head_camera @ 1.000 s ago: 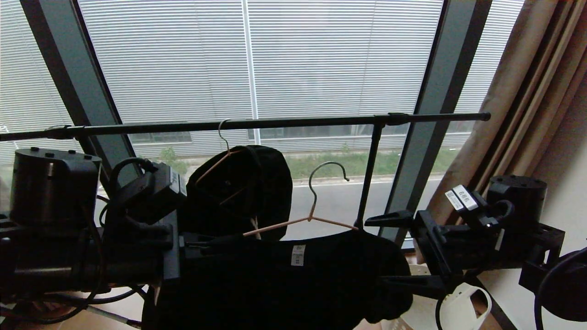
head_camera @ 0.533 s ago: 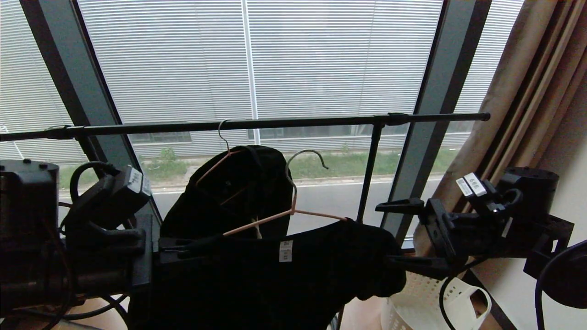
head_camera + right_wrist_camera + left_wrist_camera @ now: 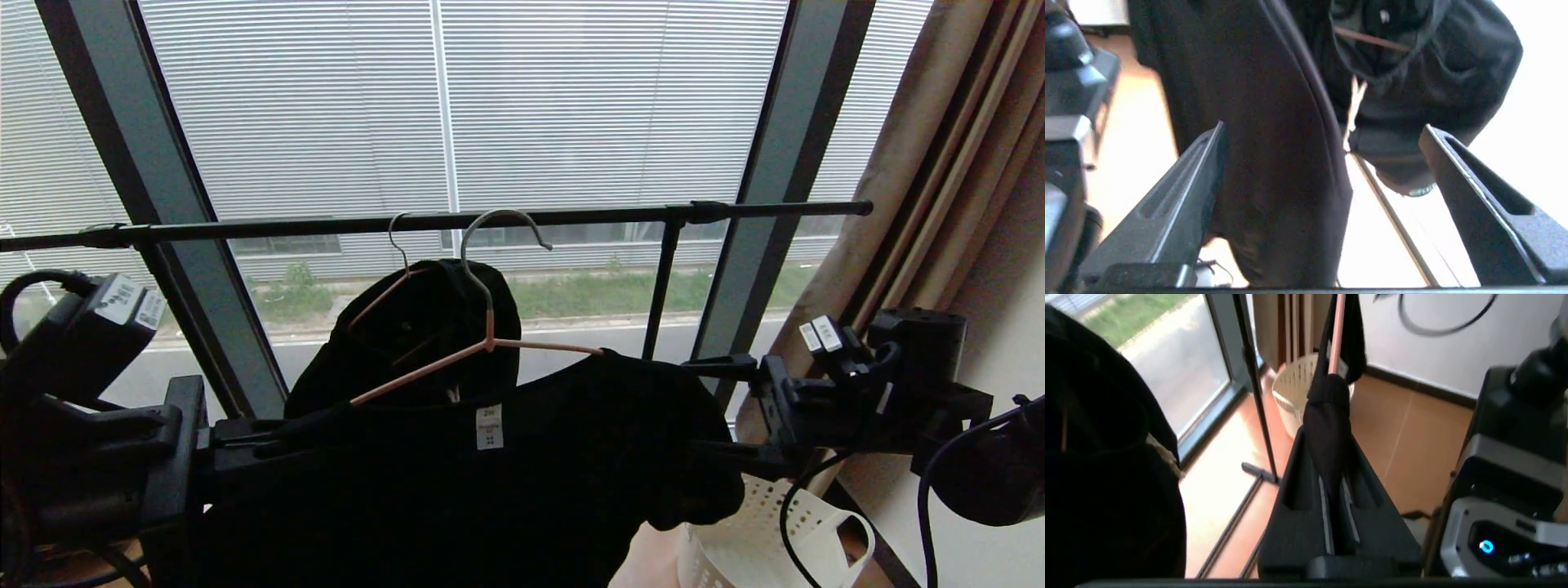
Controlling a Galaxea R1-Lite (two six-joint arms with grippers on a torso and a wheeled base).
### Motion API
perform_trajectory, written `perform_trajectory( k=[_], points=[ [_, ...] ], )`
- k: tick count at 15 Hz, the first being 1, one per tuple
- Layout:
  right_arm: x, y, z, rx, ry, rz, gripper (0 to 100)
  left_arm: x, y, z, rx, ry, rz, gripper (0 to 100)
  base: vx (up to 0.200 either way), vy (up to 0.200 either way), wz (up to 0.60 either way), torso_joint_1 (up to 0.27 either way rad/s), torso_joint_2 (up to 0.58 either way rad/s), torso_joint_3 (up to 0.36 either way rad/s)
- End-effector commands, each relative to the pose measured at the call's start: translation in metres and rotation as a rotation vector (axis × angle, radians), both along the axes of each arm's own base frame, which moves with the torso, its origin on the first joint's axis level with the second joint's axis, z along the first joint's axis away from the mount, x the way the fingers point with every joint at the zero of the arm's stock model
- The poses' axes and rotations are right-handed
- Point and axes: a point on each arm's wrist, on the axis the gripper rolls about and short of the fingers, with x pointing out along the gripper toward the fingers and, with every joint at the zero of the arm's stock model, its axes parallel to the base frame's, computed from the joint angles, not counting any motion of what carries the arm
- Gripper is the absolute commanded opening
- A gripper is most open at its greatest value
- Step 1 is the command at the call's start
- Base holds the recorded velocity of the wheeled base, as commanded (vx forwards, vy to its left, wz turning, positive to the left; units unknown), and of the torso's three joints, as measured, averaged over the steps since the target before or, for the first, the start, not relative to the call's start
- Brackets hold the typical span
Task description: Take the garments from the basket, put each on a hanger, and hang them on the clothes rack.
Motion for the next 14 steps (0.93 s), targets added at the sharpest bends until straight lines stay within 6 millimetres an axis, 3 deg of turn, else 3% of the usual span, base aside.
perform_trajectory(
  k=[1,5,6,10,11,14],
  points=[
    [0.004,0.002,-0.018,-0.007,0.057,0.006,100,-0.008,0.002,0.006,-0.015,-0.026,0.001,0,0.0,0.0,0.0,0.0,0.0,0.0],
    [0.009,0.002,-0.025,-0.01,0.072,0.003,100,-0.011,0.003,0.007,-0.028,-0.018,0.006,0,0.0,0.0,0.0,0.0,0.0,0.0],
    [0.01,0.002,-0.025,-0.01,0.07,0.002,0,-0.011,0.003,0.007,-0.03,-0.02,0.006,0,0.0,0.0,0.0,0.0,0.0,0.0],
    [0.014,-0.006,-0.021,-0.008,0.054,-0.026,0,-0.012,0.004,0.008,-0.039,-0.014,0.01,0,0.0,0.0,0.0,0.0,0.0,0.0],
    [0.02,-0.02,-0.016,-0.005,0.031,-0.07,0,-0.013,0.004,0.009,-0.04,-0.019,0.013,0,0.0,0.0,0.0,0.0,0.0,0.0],
    [0.026,-0.034,-0.014,-0.001,0.017,-0.114,0,-0.016,0.006,0.01,-0.044,-0.028,0.016,0,0.0,0.0,0.0,0.0,0.0,0.0]
  ],
)
